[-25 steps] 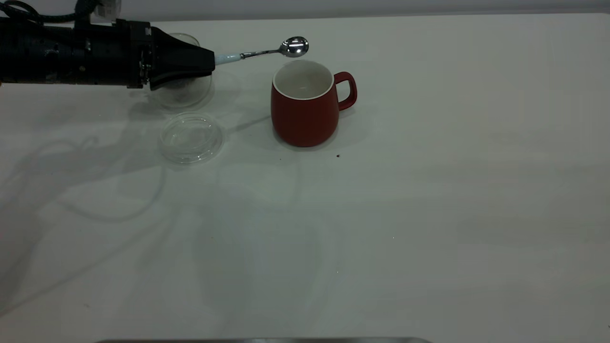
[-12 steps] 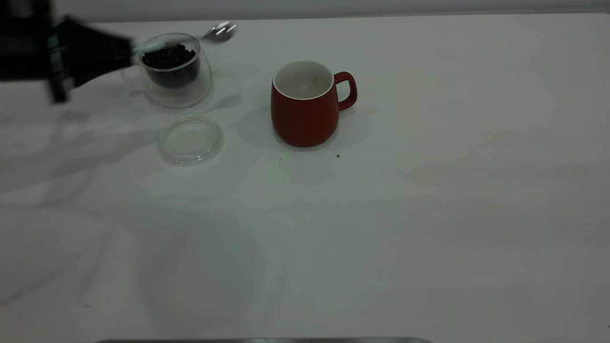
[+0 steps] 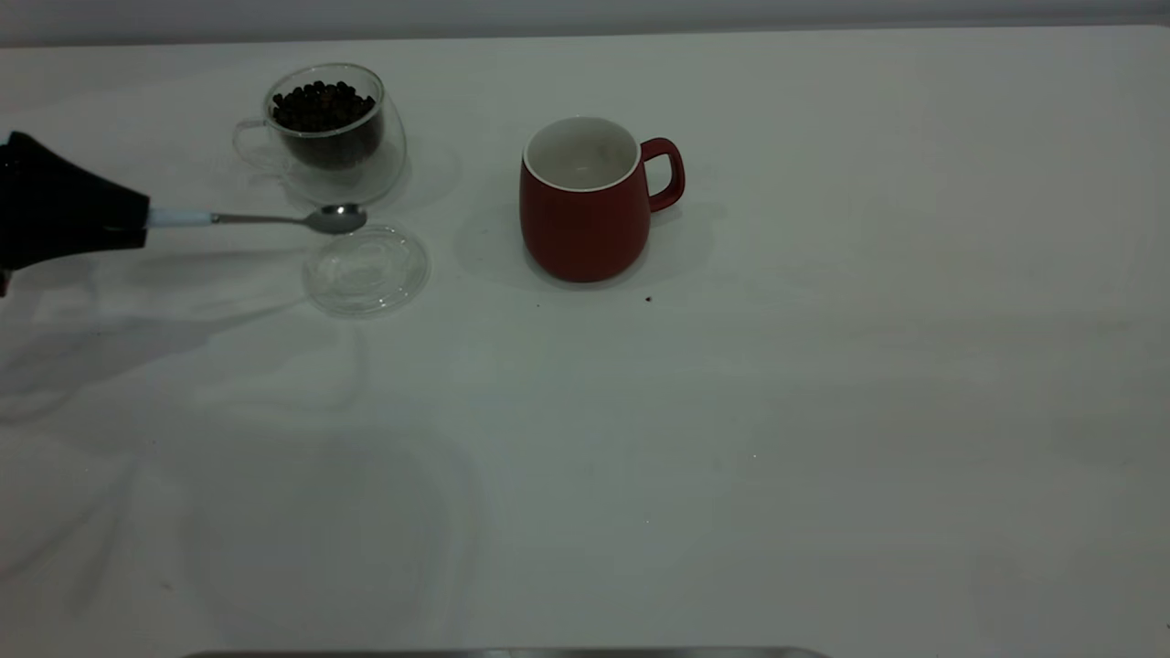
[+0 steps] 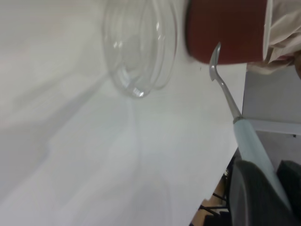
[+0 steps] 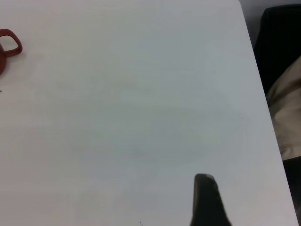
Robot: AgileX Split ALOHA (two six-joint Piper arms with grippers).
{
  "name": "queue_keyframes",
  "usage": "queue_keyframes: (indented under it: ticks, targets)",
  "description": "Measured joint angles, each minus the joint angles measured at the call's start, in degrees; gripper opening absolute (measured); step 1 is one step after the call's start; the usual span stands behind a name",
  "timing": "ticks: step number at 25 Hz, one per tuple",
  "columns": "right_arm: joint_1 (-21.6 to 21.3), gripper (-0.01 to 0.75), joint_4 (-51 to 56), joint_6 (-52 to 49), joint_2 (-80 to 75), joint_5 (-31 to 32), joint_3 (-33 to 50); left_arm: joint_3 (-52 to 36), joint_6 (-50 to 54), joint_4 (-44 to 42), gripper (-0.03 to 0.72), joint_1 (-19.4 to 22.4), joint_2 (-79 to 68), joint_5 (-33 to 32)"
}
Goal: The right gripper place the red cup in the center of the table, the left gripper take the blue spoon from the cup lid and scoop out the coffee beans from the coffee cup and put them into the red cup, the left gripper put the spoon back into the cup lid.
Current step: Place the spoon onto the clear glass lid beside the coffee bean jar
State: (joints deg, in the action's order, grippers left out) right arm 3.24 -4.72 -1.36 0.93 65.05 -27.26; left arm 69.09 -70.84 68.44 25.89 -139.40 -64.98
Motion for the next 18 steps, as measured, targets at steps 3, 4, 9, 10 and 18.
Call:
queue_keyframes:
  ticks: [3,4,9,10,18]
  targets:
    - [0.0,0.504,0.0,0.0,0.0,0.0,0.0,0.0,-0.84,2.07,0.126,-1.76,0.0,2.82]
    - [0.0,0.504,0.0,0.0,0.0,0.0,0.0,0.0,-0.89,2.34,0.126,-2.58,0.0,4.16]
    - [0.0,0.504,0.0,0.0,0.0,0.0,0.0,0.0,-1.19,2.86,0.126,-5.9,-1.21,9.06]
    - [0.0,0.504,0.0,0.0,0.0,0.0,0.0,0.0,-1.41,2.87,0.126,-6.18,-1.64,9.22]
    - [0.0,0.504,0.0,0.0,0.0,0.0,0.0,0.0,-3.1,4.19,0.126,-6.54,-3.53,11.35]
